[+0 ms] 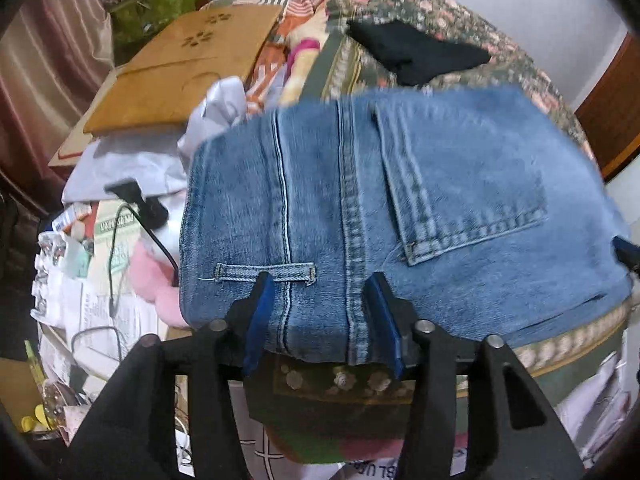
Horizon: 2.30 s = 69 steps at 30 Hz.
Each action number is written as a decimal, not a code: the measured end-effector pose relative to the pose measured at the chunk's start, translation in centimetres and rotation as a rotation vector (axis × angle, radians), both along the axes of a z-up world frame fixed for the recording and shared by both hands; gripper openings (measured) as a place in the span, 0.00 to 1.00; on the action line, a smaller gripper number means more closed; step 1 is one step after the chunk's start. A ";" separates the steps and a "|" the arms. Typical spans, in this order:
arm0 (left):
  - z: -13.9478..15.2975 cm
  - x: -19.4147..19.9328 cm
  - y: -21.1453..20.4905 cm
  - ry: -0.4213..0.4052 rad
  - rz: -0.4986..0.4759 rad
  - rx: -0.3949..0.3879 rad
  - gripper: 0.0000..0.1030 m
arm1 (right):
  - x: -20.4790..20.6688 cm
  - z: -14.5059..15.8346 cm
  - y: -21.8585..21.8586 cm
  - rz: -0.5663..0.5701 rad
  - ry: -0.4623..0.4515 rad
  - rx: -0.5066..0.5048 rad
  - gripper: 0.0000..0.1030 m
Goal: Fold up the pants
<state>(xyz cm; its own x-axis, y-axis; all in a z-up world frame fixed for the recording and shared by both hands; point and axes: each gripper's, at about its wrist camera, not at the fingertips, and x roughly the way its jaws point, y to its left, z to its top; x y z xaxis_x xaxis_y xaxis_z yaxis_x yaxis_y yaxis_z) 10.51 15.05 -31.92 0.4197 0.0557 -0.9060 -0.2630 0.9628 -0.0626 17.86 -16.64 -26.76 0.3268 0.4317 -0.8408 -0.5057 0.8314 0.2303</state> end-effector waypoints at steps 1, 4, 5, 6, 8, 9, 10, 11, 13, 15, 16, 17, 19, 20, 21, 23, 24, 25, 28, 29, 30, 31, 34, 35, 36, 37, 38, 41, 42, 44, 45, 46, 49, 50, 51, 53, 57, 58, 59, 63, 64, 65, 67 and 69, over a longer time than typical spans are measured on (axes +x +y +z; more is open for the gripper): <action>0.1 -0.1 -0.4 -0.003 -0.005 0.024 0.49 | -0.2 0.1 -0.5 -0.005 -0.005 0.009 0.43; 1.4 0.6 -1.3 0.031 -0.017 0.079 0.49 | -0.3 0.9 -1.6 -0.023 -0.016 -0.005 0.43; 2.0 0.8 -1.5 0.035 -0.024 0.075 0.49 | -0.1 1.0 -2.3 -0.032 -0.017 -0.003 0.43; 2.6 1.1 -1.8 0.032 -0.032 0.068 0.49 | 0.0 1.3 -3.1 -0.047 -0.019 0.003 0.43; 4.6 1.4 -3.0 -0.004 -0.048 0.086 0.49 | 0.4 1.6 -4.5 -0.074 -0.032 0.016 0.43; 5.5 1.7 -3.6 -0.025 -0.058 0.102 0.50 | 0.5 2.0 -5.4 -0.095 -0.046 0.023 0.43; 6.4 2.0 -4.3 -0.048 -0.070 0.117 0.51 | 0.6 2.5 -6.4 -0.121 -0.063 0.027 0.43; 7.7 2.4 -5.3 -0.077 -0.085 0.128 0.52 | 0.9 2.9 -7.4 -0.148 -0.081 0.029 0.43; 9.4 3.3 -7.0 -0.123 -0.108 0.138 0.60 | 0.7 3.8 -9.6 -0.200 -0.114 0.039 0.46; 11.0 4.3 -9.0 -0.169 -0.130 0.146 0.64 | 0.6 4.6 -12.1 -0.262 -0.150 0.043 0.48; 11.6 4.9 -10.0 -0.189 -0.144 0.145 0.66 | 0.4 5.0 -13.2 -0.291 -0.170 0.038 0.49; 12.3 5.6 -11.2 -0.208 -0.162 0.140 0.66 | 0.3 5.2 -14.2 -0.316 -0.185 0.032 0.49; 12.9 6.9 -13.3 -0.230 -0.189 0.130 0.73 | -0.2 5.5 -17.0 -0.386 -0.199 0.037 0.49; 13.0 7.7 -14.6 -0.243 -0.206 0.122 0.76 | -0.3 5.5 -18.3 -0.417 -0.193 0.047 0.49; 13.1 8.2 -15.7 -0.251 -0.221 0.113 0.82 | -0.6 5.4 -19.8 -0.449 -0.188 0.054 0.49; 12.7 9.7 -18.5 -0.256 -0.258 0.096 0.83 | -1.3 5.0 -22.4 -0.511 -0.184 0.047 0.49; 12.4 10.3 -19.6 -0.246 -0.272 0.089 0.83 | -1.5 4.8 -23.6 -0.541 -0.183 0.035 0.49; 11.9 11.0 -21.0 -0.230 -0.291 0.080 0.83 | -1.8 4.6 -24.6 -0.562 -0.181 0.026 0.49; 9.6 12.5 -24.9 -0.166 -0.351 0.052 0.83 | -2.3 3.5 -28.0 -0.644 -0.158 0.005 0.49; 8.6 12.8 -26.2 -0.141 -0.371 0.046 0.83 | -2.4 3.1 -28.8 -0.665 -0.150 -0.002 0.49; 7.7 12.8 -27.1 -0.123 -0.386 0.043 0.83 | -2.4 2.4 -30.0 -0.696 -0.136 -0.011 0.49; 6.9 12.8 -28.2 -0.101 -0.404 0.045 0.83 | -2.4 1.8 -30.8 -0.715 -0.125 -0.013 0.49; 4.4 13.0 -31.0 -0.041 -0.448 0.061 0.83 | -1.9 0.1 -33.0 -0.775 -0.083 0.001 0.49; 3.8 13.0 -31.8 -0.025 -0.463 0.070 0.83 | -1.7 -0.5 -33.5 -0.793 -0.072 0.016 0.49; 3.2 12.9 -32.3 -0.012 -0.473 0.079 0.83 | -1.3 -1.0 -34.1 -0.811 -0.062 0.036 0.49; 2.7 12.8 -32.7 -0.004 -0.476 0.084 0.84 | -1.0 -1.5 -34.5 -0.822 -0.056 0.054 0.49; 2.3 12.7 -33.0 -0.005 -0.469 0.092 0.84 | -0.4 -2.0 -34.8 -0.838 -0.046 0.068 0.49; 2.2 12.6 -33.2 -0.022 -0.445 0.090 0.86 | 0.7 -3.2 -35.0 -0.850 -0.021 0.100 0.49; 2.1 12.8 -33.1 -0.022 -0.439 0.086 0.87 | 1.3 -4.0 -35.0 -0.854 -0.002 0.112 0.49; 1.9 13.0 -33.2 -0.024 -0.427 0.082 0.88 | 2.1 -5.5 -35.1 -0.853 0.030 0.123 0.49; 1.9 13.0 -33.2 -0.024 -0.425 0.084 0.88 | 2.3 -6.2 -35.2 -0.861 0.046 0.133 0.49; 1.9 13.1 -33.3 -0.026 -0.423 0.090 0.89 | 2.4 -6.5 -35.3 -0.866 0.053 0.149 0.49; 1.8 13.1 -33.4 -0.031 -0.415 0.102 0.90 | 2.3 -6.6 -35.3 -0.896 0.035 0.181 0.44; 1.7 13.1 -33.5 -0.031 -0.411 0.102 0.90 | 2.3 -6.5 -35.3 -0.895 0.029 0.180 0.43; 1.7 13.2 -33.5 -0.031 -0.408 0.102 0.90 | 2.3 -6.4 -35.2 -0.892 0.019 0.173 0.38; 1.7 13.3 -33.5 -0.029 -0.403 0.105 0.90 | 2.3 -5.9 -35.0 -0.880 -0.007 0.145 0.28; 1.7 13.3 -33.5 -0.028 -0.400 0.103 0.90 | 2.4 -4.9 -33.8 -0.835 -0.082 0.042 0.17; 1.7 13.3 -33.5 -0.028 -0.401 0.103 0.90 | 2.5 -4.8 -33.6 -0.829 -0.096 0.023 0.15; 1.7 13.3 -33.5 -0.027 -0.402 0.102 0.90 | 2.4 -4.5 -33.4 -0.819 -0.115 -0.007 0.14; 1.7 13.3 -33.4 -0.031 -0.406 0.095 0.90 | 2.3 -4.4 -33.7 -0.805 -0.124 -0.042 0.14; 1.7 13.3 -33.5 -0.034 -0.409 0.096 0.91 | 2.4 -4.8 -33.9 -0.809 -0.108 -0.034 0.14; 1.6 13.2 -33.5 -0.037 -0.412 0.100 0.91 | 2.6 -5.4 -34.0 -0.815 -0.088 -0.026 0.14; 1.6 13.3 -33.5 -0.037 -0.415 0.102 0.91 | 2.8 -6.2 -33.7 -0.806 -0.075 -0.049 0.15; 1.7 13.4 -33.5 -0.029 -0.413 0.097 0.91 | 2.9 -5.8 -33.1 -0.800 -0.087 -0.106 0.19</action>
<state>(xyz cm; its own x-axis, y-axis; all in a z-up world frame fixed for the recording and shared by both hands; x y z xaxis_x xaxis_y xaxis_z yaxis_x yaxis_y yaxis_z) 23.94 -18.40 -30.22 0.4497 -0.0377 -0.8924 0.1461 0.9887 0.0319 20.73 -49.78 -32.57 0.5687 -0.0407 -0.8215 0.2386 0.9640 0.1175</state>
